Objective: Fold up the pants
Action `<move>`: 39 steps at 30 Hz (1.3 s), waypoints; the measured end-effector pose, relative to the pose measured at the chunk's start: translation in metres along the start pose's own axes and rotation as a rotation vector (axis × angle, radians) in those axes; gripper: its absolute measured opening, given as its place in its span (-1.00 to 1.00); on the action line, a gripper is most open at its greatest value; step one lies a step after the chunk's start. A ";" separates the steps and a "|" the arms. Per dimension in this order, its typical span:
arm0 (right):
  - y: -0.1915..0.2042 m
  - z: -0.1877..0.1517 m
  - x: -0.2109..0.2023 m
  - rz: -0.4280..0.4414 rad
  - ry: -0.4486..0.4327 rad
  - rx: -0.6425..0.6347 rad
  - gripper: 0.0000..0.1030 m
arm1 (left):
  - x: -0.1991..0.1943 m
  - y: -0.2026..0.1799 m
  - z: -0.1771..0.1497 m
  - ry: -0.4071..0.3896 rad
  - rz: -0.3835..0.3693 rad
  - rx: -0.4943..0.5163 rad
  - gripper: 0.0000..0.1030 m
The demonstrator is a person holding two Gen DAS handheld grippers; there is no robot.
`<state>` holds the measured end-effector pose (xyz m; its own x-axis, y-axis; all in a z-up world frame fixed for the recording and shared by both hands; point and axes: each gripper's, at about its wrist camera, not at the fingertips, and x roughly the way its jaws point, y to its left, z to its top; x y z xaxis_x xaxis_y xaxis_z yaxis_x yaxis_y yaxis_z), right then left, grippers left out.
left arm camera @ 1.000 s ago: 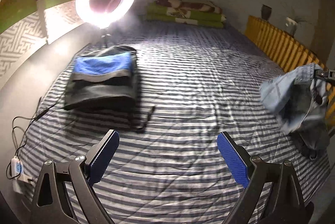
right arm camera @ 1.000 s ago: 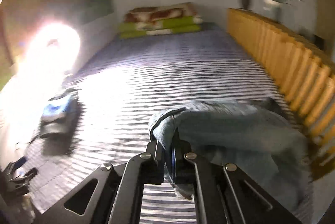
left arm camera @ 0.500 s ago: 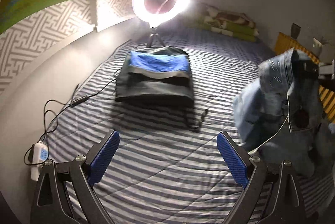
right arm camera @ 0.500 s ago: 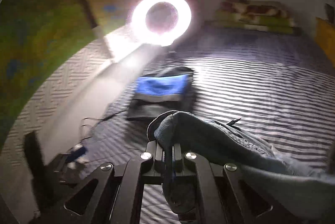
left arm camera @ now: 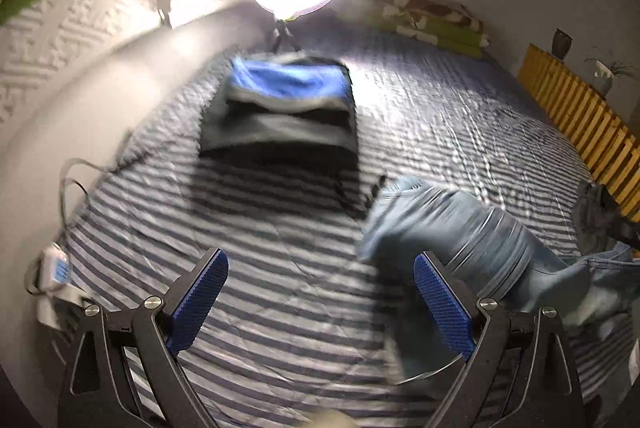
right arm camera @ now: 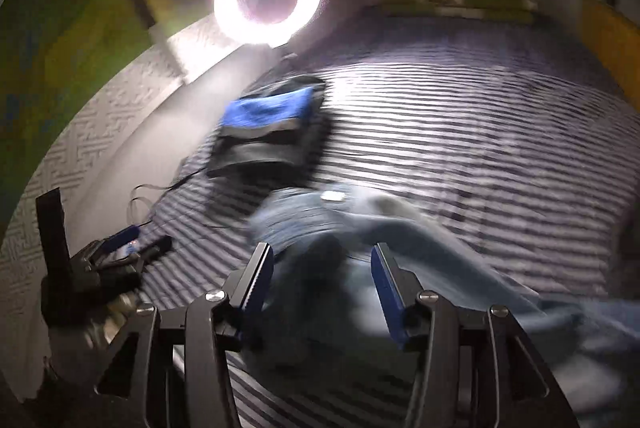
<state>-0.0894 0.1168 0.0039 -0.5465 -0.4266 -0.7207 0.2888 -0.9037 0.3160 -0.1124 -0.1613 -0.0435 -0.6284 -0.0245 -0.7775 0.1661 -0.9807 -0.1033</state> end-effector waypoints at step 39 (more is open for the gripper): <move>-0.132 -0.065 0.046 -0.391 0.234 -0.163 0.31 | 0.143 0.028 0.000 0.262 -0.168 0.051 0.65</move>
<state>-0.1016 0.2183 -0.1113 -0.4529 -0.0197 -0.8914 0.2264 -0.9695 -0.0936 -0.1976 -0.1926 -0.1579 -0.4252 0.1836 -0.8863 0.0340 -0.9753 -0.2183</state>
